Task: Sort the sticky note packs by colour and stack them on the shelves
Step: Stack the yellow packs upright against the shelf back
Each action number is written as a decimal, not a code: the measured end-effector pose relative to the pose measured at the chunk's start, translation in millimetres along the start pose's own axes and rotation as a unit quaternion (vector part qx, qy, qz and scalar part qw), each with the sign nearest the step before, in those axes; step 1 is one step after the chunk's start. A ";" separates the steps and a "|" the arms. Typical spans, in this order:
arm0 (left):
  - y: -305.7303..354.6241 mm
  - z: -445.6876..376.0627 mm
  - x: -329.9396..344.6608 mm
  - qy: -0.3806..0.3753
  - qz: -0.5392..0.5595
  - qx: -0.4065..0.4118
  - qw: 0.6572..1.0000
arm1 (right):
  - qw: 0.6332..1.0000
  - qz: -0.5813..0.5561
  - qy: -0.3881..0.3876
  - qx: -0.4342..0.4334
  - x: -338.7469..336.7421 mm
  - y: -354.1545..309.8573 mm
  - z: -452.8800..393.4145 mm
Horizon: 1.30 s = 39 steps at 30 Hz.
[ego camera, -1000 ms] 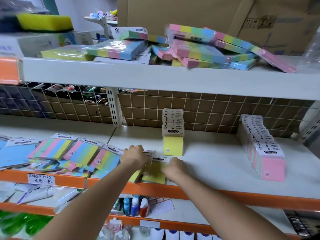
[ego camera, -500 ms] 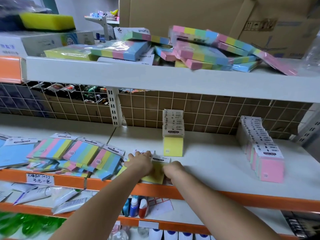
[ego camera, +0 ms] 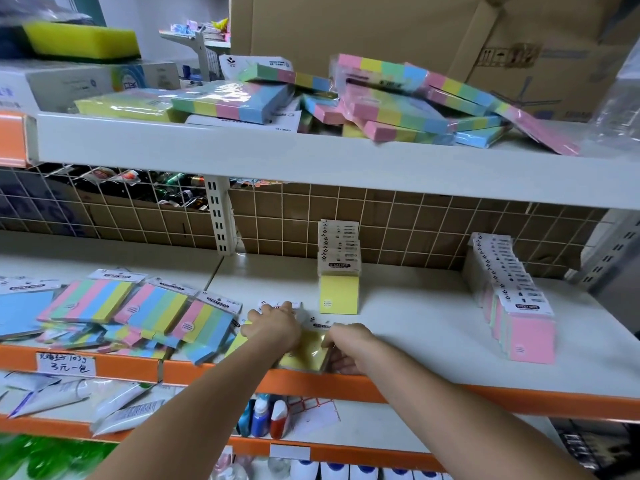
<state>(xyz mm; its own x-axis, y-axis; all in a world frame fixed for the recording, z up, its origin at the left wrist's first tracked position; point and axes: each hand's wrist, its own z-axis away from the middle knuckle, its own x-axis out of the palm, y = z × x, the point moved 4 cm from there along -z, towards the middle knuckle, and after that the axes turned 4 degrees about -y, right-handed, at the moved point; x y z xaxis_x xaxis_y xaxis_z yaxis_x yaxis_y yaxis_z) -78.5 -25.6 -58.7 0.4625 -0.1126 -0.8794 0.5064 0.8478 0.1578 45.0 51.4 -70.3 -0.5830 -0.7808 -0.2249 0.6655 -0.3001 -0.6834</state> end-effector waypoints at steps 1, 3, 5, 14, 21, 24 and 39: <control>0.8 -0.6 1.5 0.004 0.001 -0.001 1.000 | 1.000 0.000 0.002 -0.004 -4.2 0.7 0.3; 3.7 -1.5 1.5 0.026 0.001 0.005 1.000 | 1.000 0.010 0.015 -0.019 -15.5 0.7 1.8; 8.4 -1.8 -2.2 0.053 -0.004 0.021 0.998 | 0.999 0.027 0.022 -0.040 -28.1 -1.1 3.9; 30.0 -1.7 -9.7 0.023 0.156 0.070 0.985 | 0.988 0.069 0.021 -0.136 -70.1 -12.4 -0.4; 40.4 -5.2 -1.0 0.025 0.259 0.148 0.954 | 0.961 0.136 0.121 -0.210 -76.4 -23.5 -19.6; 43.5 -8.4 -2.5 0.048 0.266 0.148 0.951 | 0.944 0.178 0.159 -0.229 -72.9 -29.2 -26.7; 53.0 -42.7 6.1 0.082 0.162 0.126 0.975 | 0.866 0.393 0.232 -0.204 -59.0 -33.1 -51.9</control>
<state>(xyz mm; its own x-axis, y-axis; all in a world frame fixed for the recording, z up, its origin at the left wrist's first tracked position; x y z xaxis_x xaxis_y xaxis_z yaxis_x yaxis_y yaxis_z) -79.9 40.8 -74.9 0.5159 0.2408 -0.8221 0.5256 0.6688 0.5258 33.2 135.8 -70.5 -0.2125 -0.3241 -0.9219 0.7768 0.5162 -0.3606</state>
